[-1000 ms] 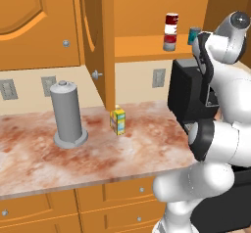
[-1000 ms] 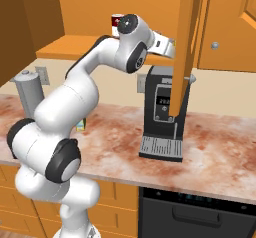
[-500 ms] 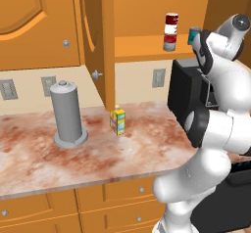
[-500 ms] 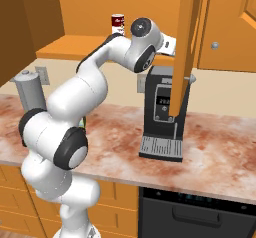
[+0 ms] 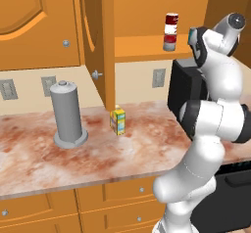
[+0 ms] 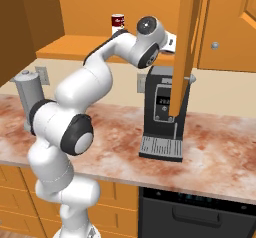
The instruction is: Stack two cans on top of the other two cans in the cabinet.
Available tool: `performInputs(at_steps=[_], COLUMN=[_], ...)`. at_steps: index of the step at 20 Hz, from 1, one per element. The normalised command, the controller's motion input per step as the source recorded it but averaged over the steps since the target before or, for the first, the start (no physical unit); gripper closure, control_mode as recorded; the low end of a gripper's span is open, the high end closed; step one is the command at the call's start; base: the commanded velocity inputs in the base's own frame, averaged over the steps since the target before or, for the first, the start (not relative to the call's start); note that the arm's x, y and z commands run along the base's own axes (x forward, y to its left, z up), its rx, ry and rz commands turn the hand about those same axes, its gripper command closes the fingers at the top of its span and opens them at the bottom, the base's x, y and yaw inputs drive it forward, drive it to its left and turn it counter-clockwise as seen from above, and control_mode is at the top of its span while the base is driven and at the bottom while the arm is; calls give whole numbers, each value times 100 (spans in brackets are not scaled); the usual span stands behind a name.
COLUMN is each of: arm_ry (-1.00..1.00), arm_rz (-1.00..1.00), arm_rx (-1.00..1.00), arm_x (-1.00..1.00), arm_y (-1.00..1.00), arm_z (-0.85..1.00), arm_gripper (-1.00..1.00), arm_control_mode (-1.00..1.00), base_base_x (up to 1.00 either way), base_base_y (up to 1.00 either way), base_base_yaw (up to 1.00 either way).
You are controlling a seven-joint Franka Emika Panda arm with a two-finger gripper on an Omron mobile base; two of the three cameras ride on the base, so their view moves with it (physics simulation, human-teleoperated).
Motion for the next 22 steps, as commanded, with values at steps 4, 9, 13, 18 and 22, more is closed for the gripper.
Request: performInputs(at_steps=[4,9,13,18,22], arm_ry=[0,0,0,0,0], arm_rz=[0,1,3,5,7], arm_rx=[0,0,0,0,0], arm_x=[32,23,16,5,-1], arm_y=[-12,-10,-10,-9,-4], arm_z=[-2,-7,-10,-6,-6], arm_gripper=[-100,-100,-100,-100,100], arm_control_mode=[-100,-100,-100,-100,-100], base_base_x=[0,0,0,0,0], base_base_y=[0,0,0,0,0], base_base_yaw=[0,0,0,0,0])
